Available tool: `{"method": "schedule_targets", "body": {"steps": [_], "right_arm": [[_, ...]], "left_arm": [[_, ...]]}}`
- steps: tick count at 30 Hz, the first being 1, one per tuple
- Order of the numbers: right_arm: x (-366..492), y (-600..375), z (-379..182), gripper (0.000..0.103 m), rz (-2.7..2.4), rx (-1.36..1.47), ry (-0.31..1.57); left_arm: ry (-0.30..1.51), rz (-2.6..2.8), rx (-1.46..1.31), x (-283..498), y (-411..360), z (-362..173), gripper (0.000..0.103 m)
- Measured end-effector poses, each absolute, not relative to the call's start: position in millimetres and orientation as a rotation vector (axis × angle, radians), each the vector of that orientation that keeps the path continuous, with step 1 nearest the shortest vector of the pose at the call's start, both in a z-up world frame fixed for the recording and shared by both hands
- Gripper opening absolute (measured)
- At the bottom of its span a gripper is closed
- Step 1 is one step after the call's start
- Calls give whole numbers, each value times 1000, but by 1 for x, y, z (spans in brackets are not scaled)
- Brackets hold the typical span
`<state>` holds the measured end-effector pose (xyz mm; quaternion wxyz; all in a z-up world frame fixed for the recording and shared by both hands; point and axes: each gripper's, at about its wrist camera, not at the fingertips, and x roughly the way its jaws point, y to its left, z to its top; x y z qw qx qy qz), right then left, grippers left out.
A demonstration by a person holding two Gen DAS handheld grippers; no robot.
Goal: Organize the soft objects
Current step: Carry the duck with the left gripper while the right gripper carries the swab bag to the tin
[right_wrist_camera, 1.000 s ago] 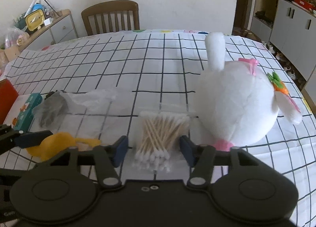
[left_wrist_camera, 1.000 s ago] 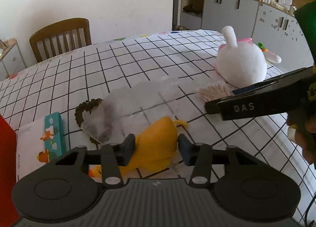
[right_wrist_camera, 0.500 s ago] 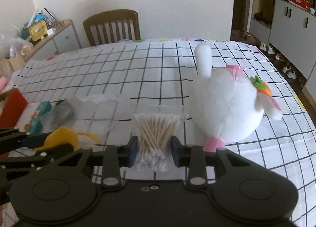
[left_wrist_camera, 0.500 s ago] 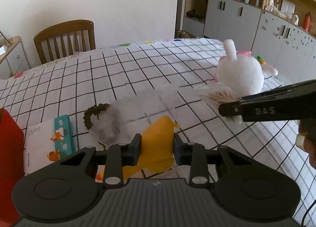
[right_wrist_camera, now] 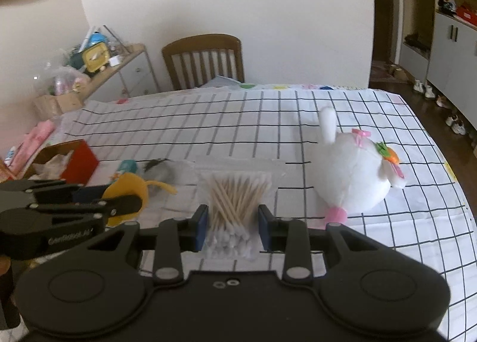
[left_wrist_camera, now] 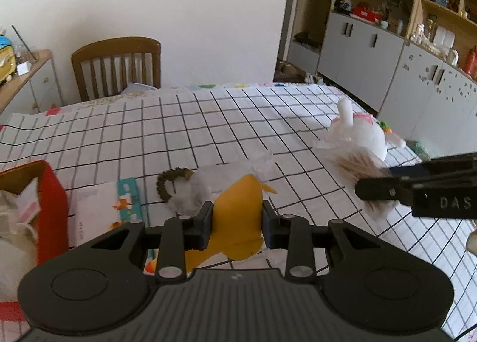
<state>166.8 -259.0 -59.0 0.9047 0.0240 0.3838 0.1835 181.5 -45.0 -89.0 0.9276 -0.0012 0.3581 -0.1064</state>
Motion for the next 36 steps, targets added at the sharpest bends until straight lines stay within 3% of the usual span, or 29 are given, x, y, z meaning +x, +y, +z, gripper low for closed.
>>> {"method": "schedule_targets", "body": {"steps": [20, 36], "right_arm": [[130, -174, -2, 34, 580, 0, 718], [132, -70, 8, 34, 676, -45, 709]], "left_arm": [[690, -21, -39, 136, 42, -24, 32], [667, 81, -52, 121, 140, -10, 32]]}}
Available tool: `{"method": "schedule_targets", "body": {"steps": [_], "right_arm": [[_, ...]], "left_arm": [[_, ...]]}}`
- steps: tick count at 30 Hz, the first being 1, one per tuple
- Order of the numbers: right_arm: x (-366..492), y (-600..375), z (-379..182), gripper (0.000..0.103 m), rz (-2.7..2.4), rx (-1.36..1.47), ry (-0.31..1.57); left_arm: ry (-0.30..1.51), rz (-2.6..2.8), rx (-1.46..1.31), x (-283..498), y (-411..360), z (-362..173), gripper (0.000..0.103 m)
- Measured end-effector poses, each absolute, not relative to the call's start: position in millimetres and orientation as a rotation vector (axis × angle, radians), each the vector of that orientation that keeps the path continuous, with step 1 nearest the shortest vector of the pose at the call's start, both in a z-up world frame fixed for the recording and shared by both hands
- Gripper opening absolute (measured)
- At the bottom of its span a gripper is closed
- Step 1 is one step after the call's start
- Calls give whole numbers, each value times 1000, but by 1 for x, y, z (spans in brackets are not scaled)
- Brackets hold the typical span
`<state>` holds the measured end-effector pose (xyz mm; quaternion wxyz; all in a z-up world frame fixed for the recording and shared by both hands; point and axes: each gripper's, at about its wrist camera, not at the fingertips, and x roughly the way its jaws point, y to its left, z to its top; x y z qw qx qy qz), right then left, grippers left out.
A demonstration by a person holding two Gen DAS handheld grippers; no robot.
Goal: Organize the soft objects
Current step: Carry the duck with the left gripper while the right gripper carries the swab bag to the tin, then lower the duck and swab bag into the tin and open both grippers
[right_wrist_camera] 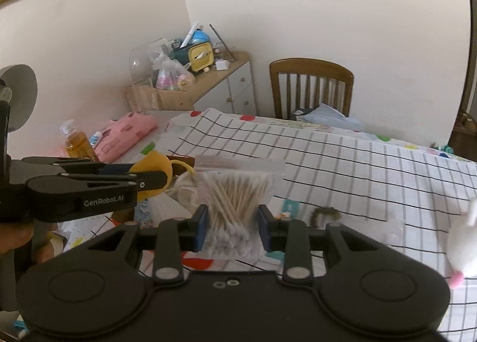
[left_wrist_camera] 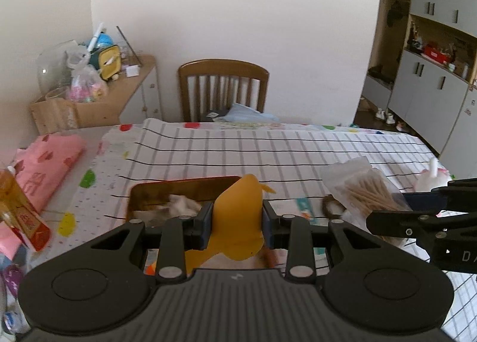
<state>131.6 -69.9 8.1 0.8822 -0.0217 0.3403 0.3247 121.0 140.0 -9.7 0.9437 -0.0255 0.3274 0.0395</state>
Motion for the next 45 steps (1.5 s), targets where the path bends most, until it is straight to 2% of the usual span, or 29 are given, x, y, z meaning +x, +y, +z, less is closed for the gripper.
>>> {"method": "schedule_targets", "body": {"steps": [18, 31, 45], "right_arm": [[151, 24, -19, 34, 665, -109, 778], [177, 70, -62, 34, 647, -177, 873], [177, 80, -84, 35, 629, -247, 878]], "left_arm": [[744, 107, -53, 163, 230, -40, 32], [834, 63, -39, 207, 239, -81, 32], [895, 29, 18, 226, 225, -110, 34]]}}
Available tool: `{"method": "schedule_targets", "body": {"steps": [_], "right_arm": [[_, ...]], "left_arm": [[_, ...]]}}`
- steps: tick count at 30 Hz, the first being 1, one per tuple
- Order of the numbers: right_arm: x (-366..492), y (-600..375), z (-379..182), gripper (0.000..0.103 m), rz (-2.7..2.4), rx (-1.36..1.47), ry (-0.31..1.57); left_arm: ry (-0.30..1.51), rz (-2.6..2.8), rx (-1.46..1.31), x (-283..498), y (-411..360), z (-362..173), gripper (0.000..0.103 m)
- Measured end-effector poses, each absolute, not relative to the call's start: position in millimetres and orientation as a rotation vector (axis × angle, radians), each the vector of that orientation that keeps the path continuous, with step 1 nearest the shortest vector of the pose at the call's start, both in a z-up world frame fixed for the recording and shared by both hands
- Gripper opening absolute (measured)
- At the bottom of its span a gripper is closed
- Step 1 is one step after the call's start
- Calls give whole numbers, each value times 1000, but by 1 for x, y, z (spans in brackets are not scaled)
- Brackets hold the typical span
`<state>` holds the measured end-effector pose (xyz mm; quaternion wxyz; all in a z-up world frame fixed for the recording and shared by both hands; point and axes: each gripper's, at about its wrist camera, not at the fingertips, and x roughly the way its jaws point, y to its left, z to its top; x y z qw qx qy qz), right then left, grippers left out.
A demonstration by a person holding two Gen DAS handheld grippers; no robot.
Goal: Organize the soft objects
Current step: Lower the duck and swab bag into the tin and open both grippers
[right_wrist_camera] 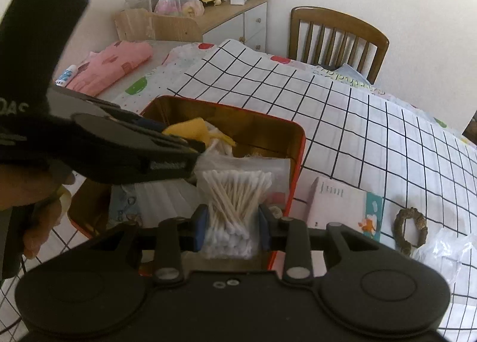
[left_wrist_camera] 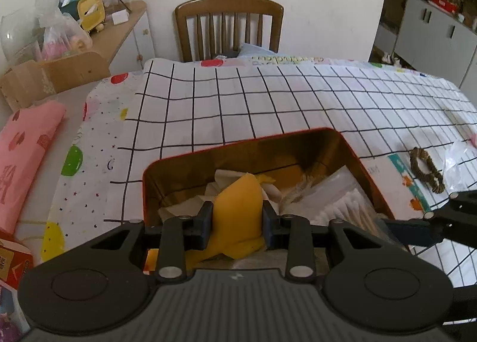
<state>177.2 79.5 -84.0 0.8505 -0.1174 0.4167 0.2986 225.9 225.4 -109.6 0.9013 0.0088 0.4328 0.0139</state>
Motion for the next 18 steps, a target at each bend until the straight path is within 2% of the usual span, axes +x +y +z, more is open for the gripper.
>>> {"method": "schedule_targets", "body": {"steps": [6, 9, 11, 18], "right_arm": [[177, 79, -83, 41, 648, -256, 871], [176, 76, -81, 49, 659, -244, 870], [175, 75, -79, 52, 667, -239, 866], [168, 64, -68, 59, 680, -210, 840]], "left_arm": [[883, 7, -4, 224, 228, -108, 40], [866, -12, -23, 222, 228, -103, 49], [854, -9, -6, 219, 226, -100, 60], [830, -4, -5, 209, 230, -88, 68]]}}
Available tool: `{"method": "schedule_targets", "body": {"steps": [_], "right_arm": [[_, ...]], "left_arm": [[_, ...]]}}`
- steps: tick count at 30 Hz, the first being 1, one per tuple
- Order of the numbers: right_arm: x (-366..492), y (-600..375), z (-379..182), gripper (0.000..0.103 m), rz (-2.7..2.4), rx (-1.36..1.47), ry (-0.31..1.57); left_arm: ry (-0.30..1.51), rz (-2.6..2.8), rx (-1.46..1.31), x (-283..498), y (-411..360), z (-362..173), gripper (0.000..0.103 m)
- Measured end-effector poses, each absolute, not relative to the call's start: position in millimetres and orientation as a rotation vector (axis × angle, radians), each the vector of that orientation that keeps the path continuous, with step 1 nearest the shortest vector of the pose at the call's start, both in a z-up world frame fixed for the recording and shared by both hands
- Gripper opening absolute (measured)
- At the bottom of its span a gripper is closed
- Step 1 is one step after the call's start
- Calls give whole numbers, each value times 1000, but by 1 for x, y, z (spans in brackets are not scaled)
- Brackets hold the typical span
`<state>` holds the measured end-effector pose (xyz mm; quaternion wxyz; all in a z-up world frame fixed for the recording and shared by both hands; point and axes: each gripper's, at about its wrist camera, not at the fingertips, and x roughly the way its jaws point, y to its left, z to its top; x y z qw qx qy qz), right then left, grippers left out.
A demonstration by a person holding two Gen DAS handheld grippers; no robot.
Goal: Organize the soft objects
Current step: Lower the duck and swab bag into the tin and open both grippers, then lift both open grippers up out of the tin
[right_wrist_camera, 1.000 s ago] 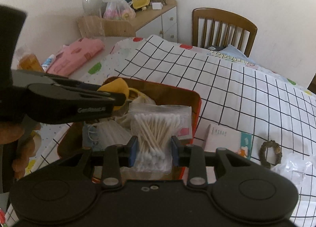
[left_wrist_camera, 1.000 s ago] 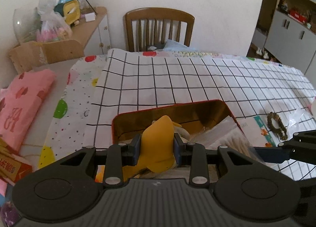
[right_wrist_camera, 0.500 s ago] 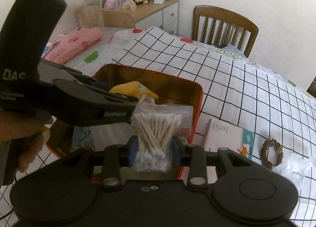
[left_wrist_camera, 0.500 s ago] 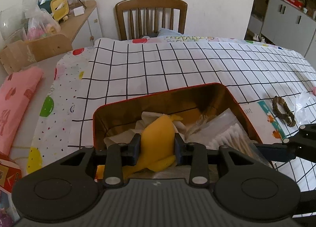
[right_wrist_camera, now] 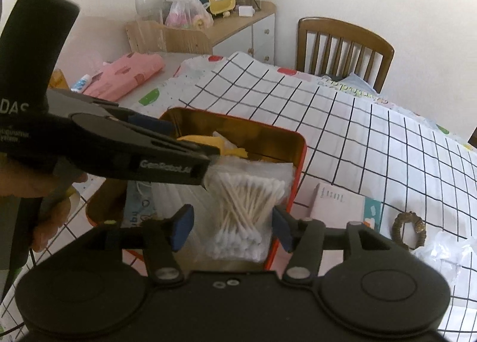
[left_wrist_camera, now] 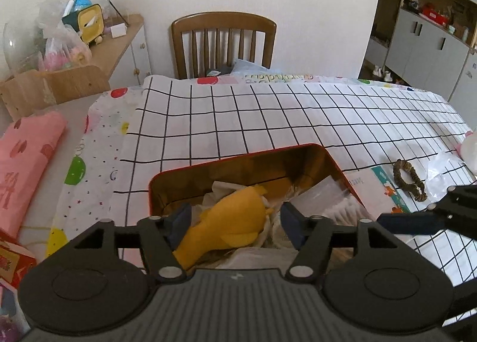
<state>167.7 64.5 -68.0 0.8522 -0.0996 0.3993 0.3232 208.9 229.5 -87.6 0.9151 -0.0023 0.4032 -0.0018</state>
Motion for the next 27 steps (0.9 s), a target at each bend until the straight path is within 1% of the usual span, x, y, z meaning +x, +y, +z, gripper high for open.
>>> {"method": "schedule_targets", "body": {"steps": [2, 9, 12, 14, 15, 18, 21, 22, 23, 27], "right_arm": [[166, 60, -62, 60, 689, -193, 829], [161, 39, -39, 61, 707, -134, 788], [157, 27, -27, 63, 713, -107, 764], [154, 18, -18, 63, 717, -92, 749], [153, 14, -14, 64, 718, -85, 743], [149, 0, -4, 68, 715, -67, 724], [145, -18, 3, 69, 711, -49, 711], [143, -23, 5, 69, 708, -46, 708], [142, -30, 7, 70, 703, -43, 703], [137, -53, 11, 73, 681, -41, 695]], "left_arm": [[822, -3, -3, 204, 230, -83, 70], [792, -2, -9, 185, 230, -66, 70], [769, -11, -1, 175, 226, -55, 70], [753, -20, -1, 170, 222, -47, 76], [743, -25, -2, 167, 220, -43, 77], [717, -42, -3, 160, 210, -32, 78], [702, -66, -7, 155, 199, -22, 78], [699, -73, -9, 154, 195, -19, 80], [694, -80, -12, 153, 190, -16, 83], [677, -106, -24, 149, 172, -9, 85]]}}
